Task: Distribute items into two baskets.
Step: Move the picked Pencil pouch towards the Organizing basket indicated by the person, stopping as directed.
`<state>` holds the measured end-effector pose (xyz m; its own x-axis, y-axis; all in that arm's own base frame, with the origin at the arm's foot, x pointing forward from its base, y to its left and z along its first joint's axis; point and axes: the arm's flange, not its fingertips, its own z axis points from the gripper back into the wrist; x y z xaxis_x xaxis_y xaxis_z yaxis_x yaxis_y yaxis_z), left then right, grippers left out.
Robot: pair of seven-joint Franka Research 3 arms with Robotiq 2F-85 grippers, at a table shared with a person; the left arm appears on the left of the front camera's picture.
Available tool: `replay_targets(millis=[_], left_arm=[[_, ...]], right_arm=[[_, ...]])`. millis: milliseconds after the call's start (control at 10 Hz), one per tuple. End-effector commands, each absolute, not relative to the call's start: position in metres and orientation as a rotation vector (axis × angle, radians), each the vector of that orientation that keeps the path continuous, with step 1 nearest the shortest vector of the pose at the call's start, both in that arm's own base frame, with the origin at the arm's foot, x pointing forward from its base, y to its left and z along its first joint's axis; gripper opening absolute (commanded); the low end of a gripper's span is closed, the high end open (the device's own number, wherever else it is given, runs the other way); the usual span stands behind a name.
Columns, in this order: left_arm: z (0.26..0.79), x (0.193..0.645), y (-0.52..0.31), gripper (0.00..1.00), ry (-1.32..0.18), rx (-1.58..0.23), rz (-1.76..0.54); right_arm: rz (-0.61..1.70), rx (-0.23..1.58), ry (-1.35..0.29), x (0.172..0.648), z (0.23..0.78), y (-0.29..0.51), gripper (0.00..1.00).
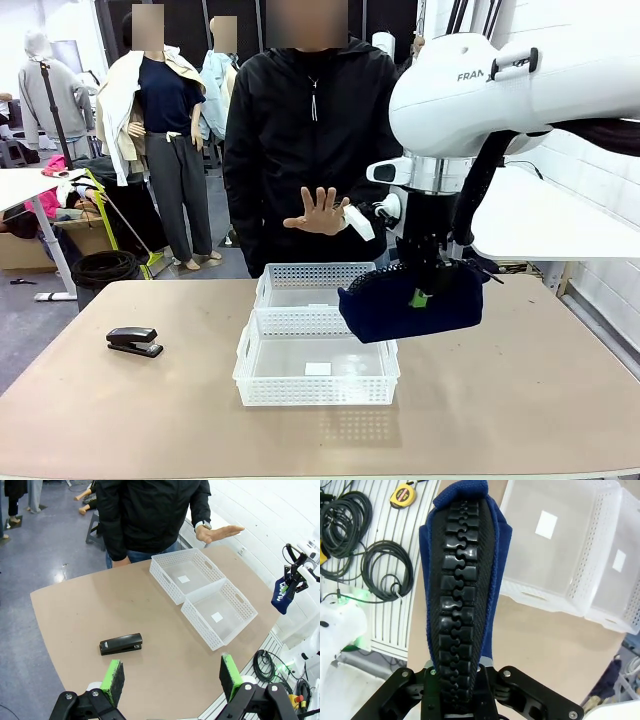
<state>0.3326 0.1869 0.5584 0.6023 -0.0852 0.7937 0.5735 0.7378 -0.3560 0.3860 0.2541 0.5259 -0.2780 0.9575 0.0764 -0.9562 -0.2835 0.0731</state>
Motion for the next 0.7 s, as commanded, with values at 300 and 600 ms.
replay_targets(millis=[300, 600], left_arm=[[0.5579, 0.3325, 0.1880, 1.00, -0.865, -0.651, -0.426], [0.5579, 0.3325, 0.1880, 1.00, -0.865, -0.651, -0.426]], right_arm=[[1.851, 0.122, 0.021, 0.3891, 0.5287, 0.2557, 0.00], [1.851, 0.122, 0.021, 0.3891, 0.5287, 0.2557, 0.00]])
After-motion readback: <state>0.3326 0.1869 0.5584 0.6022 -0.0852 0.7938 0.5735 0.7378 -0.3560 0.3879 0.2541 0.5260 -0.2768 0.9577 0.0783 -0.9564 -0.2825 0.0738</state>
